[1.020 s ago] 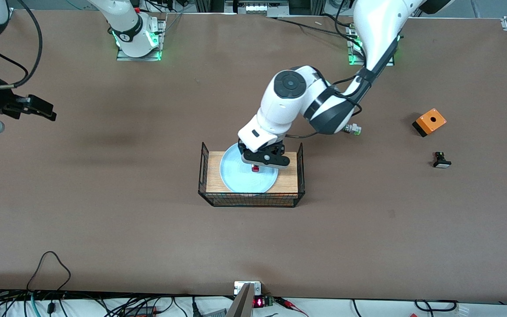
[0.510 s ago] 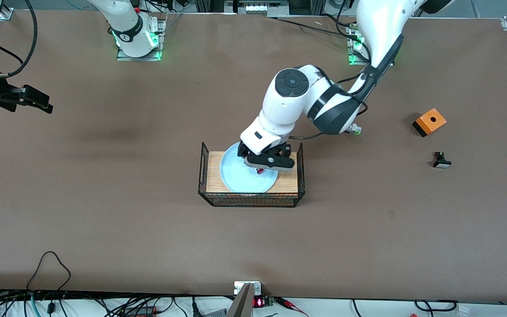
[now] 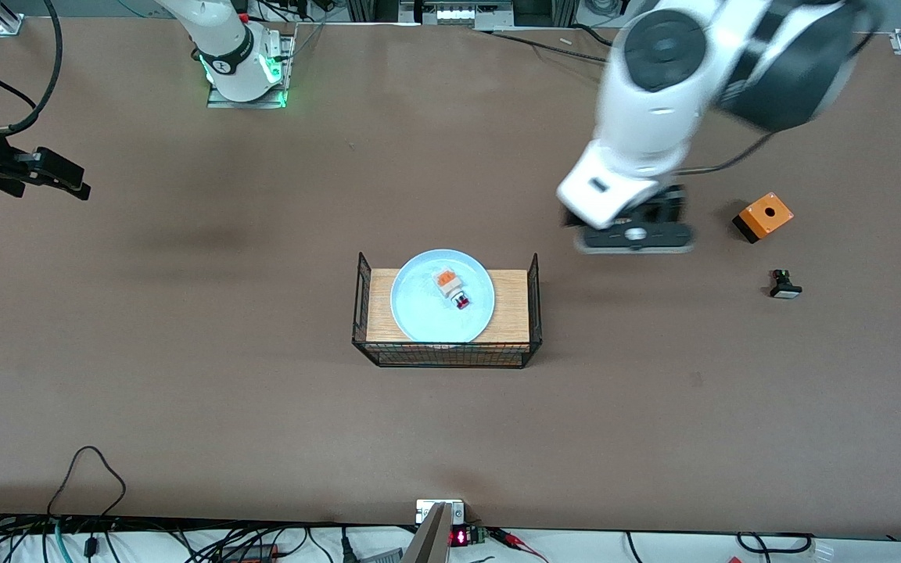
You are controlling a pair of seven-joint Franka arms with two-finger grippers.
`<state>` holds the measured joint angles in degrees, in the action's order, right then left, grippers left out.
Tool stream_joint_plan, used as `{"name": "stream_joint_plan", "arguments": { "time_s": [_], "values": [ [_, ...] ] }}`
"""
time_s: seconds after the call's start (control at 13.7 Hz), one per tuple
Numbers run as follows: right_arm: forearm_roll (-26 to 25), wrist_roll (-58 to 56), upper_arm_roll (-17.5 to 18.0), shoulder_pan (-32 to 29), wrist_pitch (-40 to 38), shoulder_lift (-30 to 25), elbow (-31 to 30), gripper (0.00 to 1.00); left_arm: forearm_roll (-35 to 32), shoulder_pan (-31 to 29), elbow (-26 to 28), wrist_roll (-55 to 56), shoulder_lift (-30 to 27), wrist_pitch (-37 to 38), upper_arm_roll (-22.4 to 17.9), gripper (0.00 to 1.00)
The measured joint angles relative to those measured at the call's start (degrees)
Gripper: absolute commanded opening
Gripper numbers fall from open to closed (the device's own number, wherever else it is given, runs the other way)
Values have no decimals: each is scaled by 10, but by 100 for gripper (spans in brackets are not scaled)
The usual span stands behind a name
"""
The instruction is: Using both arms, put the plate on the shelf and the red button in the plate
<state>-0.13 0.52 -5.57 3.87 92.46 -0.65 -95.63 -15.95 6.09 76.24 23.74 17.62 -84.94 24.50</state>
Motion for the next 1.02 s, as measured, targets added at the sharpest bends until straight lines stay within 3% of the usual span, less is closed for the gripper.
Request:
{"name": "stream_joint_plan", "arguments": {
  "time_s": [0.22, 0.29, 0.36, 0.58, 0.66, 0.8, 1.02],
  "values": [
    [-1, -2, 0, 0, 0, 0, 0, 100, 37, -104, -37, -133, -8, 61, -6, 100],
    [-1, -2, 0, 0, 0, 0, 1, 100, 79, -127, -38, -153, -12, 64, -20, 100],
    [-2, -3, 0, 0, -1, 0, 1, 100, 126, -129, -36, -181, -19, 69, -59, 100],
    [-2, -3, 0, 0, -1, 0, 1, 100, 195, -52, 21, -298, -79, 46, -230, 100],
    [-2, -3, 0, 0, -1, 0, 1, 100, 186, -33, 53, -325, -106, 17, -260, 100],
    [-2, -3, 0, 0, -1, 0, 1, 100, 144, -11, 111, -336, -151, -21, -273, 100],
    [-2, -3, 0, 0, -1, 0, 1, 100, 133, 4, 140, -319, -174, -31, -273, 100]
  ]
}}
